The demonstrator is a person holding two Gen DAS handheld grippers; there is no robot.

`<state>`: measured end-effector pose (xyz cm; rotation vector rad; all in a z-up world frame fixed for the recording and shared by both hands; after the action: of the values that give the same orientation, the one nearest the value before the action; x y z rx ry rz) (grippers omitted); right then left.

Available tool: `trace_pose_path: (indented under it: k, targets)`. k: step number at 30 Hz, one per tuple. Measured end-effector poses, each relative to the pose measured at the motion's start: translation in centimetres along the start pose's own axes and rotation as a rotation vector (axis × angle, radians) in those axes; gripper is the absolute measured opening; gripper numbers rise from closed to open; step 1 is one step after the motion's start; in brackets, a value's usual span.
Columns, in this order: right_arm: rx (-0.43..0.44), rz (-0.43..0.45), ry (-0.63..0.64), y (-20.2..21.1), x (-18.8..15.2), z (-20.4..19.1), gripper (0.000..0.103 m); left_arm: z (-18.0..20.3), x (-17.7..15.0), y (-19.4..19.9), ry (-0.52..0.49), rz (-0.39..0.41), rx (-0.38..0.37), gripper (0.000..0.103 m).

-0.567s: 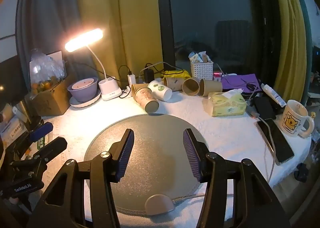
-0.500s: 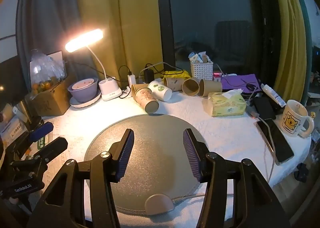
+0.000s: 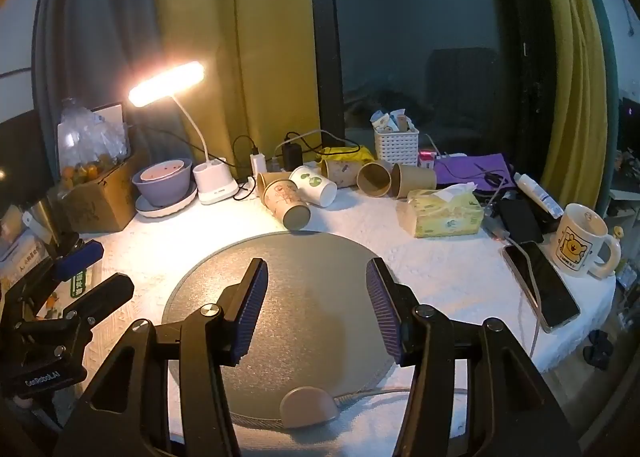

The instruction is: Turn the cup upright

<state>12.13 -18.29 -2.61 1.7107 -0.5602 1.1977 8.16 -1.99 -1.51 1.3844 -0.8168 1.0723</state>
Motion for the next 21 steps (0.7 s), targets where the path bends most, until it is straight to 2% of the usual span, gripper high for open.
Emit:
trace_pose_path:
  k: [13, 16, 21]
  targets:
    - [-0.001, 0.000, 0.005, -0.09, -0.07, -0.05, 0.055, 0.50, 0.12, 0.14, 0.004, 0.000, -0.019, 0.082]
    - [0.000, 0.004, 0.005, -0.07, -0.12, -0.02, 0.063, 0.63, 0.02, 0.13, 0.003, 0.000, -0.018, 0.082]
    - [0.000, 0.002, 0.005, -0.08, -0.13, 0.04, 0.064, 0.70, -0.10, 0.17, 0.005, 0.000, -0.016, 0.082]
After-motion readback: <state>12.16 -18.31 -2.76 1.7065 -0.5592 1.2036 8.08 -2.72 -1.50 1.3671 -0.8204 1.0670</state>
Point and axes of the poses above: each gripper's, at about its wrist camera, not at the fingertips, and y roughly against the way its jaws point, z to its right, x to its top, the point moved 9 cm from there along -y, roughly the way its jaws point, and after that the axes turned 6 degrees about x, right-handed, at the moved point
